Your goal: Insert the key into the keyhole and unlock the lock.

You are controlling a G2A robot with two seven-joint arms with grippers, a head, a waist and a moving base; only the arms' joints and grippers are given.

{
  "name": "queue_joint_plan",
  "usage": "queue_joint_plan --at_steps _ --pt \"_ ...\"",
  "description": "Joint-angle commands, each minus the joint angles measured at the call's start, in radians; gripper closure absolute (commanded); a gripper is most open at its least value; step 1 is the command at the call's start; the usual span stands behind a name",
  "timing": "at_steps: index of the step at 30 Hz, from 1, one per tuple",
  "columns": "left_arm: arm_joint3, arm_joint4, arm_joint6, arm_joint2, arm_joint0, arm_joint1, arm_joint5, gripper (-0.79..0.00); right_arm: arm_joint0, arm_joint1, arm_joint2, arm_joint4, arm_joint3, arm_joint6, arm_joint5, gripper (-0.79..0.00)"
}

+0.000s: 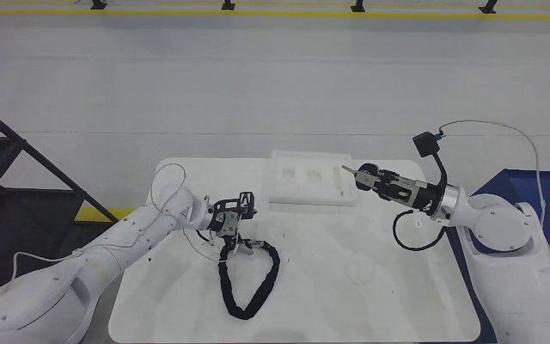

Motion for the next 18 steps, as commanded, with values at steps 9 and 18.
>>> queue_joint_plan --at_steps 9,18 --pt "0.088 0.318 0.39 0.015 0.057 -0.02 0.121 -0.785 0.0 0.0 0.0 0.0 0.0 0.0 0.0 0.0" --pt "0.191 0.429 0.551 0.024 0.079 -0.066 0.219 -0.785 0.0 0.0 0.0 0.0 0.0 0.0 0.0 0.0"
